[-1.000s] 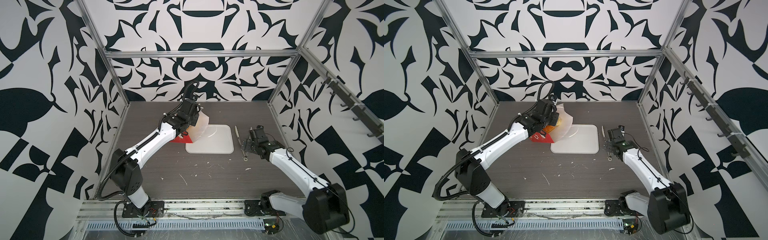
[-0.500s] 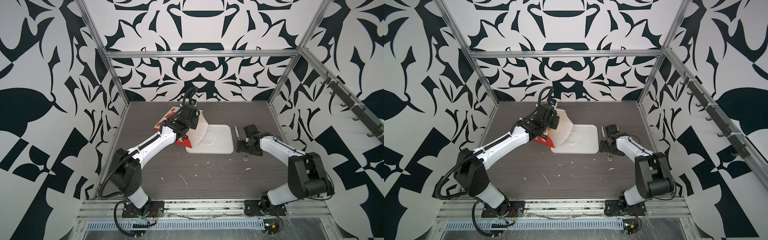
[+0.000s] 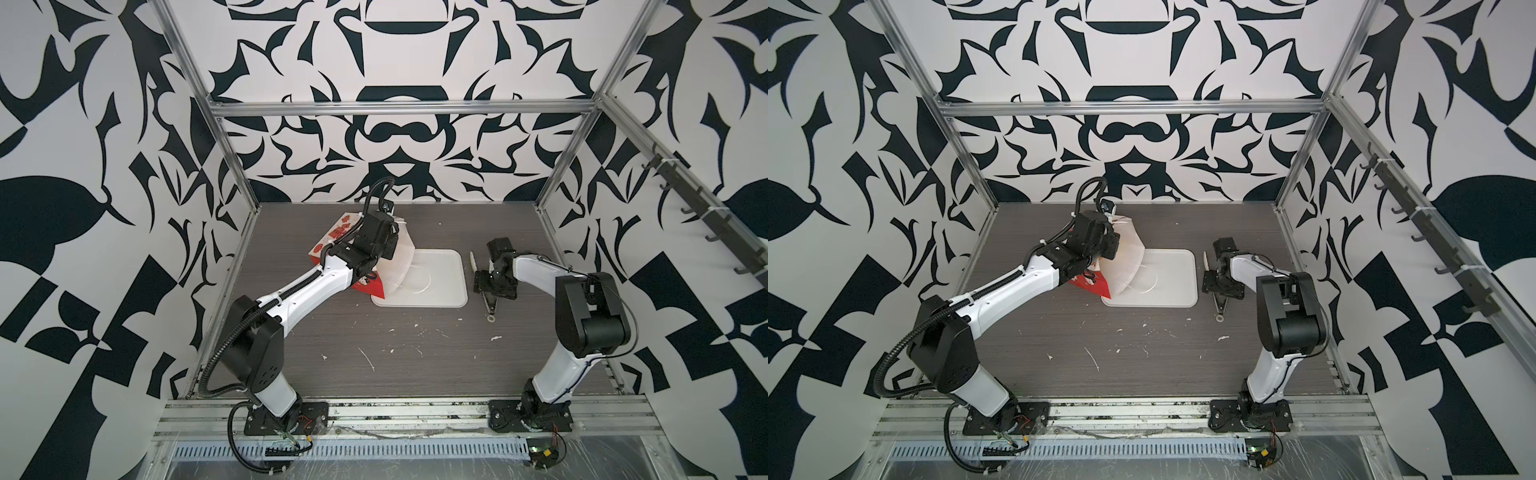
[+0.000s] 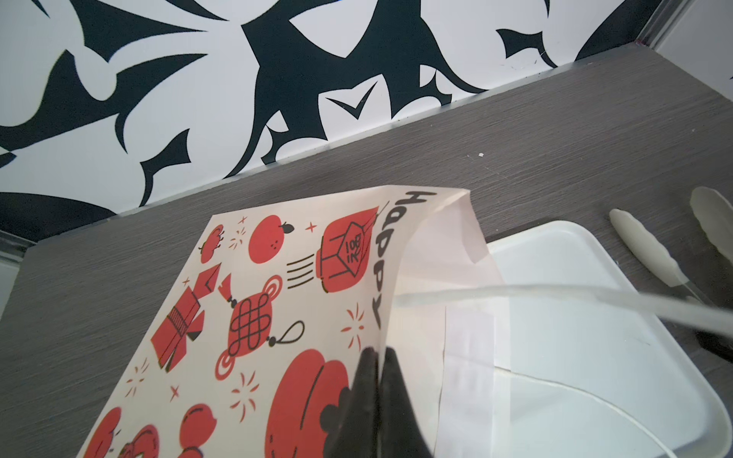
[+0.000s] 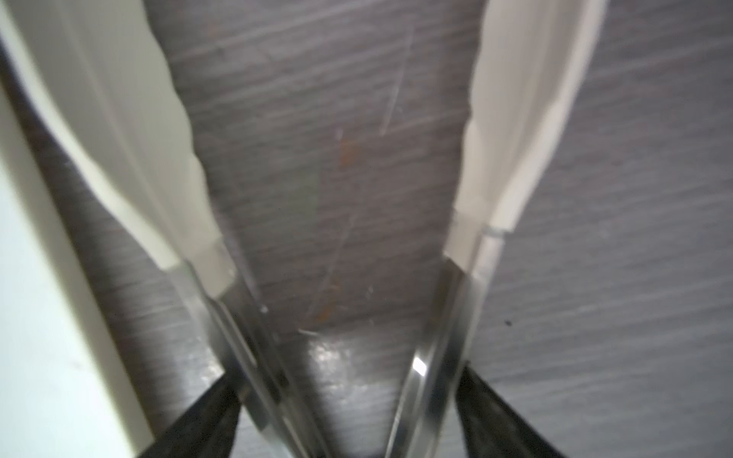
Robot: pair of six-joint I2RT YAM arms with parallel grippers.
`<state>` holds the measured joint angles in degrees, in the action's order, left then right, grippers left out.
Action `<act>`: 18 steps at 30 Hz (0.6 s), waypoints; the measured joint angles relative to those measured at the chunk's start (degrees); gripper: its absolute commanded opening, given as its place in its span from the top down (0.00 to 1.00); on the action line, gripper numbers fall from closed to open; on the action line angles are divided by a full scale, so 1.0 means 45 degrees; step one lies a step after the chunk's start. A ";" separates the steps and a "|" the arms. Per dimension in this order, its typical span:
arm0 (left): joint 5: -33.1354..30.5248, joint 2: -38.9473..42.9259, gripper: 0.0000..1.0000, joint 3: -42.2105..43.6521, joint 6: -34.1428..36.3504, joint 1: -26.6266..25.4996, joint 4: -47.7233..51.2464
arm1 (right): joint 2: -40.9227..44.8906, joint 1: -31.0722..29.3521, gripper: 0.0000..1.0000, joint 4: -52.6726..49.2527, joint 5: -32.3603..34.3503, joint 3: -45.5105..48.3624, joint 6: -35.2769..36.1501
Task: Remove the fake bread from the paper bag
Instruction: 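Grasp the white-tipped tongs with the right gripper while the left holds the bag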
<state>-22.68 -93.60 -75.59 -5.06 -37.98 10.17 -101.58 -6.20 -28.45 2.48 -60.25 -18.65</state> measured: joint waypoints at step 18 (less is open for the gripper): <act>0.0437 -0.0053 1.00 0.0617 0.0476 0.0282 -0.0845 | 0.3997 -0.1219 1.00 -0.1054 -0.0525 0.1831 0.0301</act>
<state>-20.71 -93.84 -72.82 -2.92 -36.71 6.37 -83.59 -11.68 -33.19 0.12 -52.01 -17.30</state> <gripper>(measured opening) 0.048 0.219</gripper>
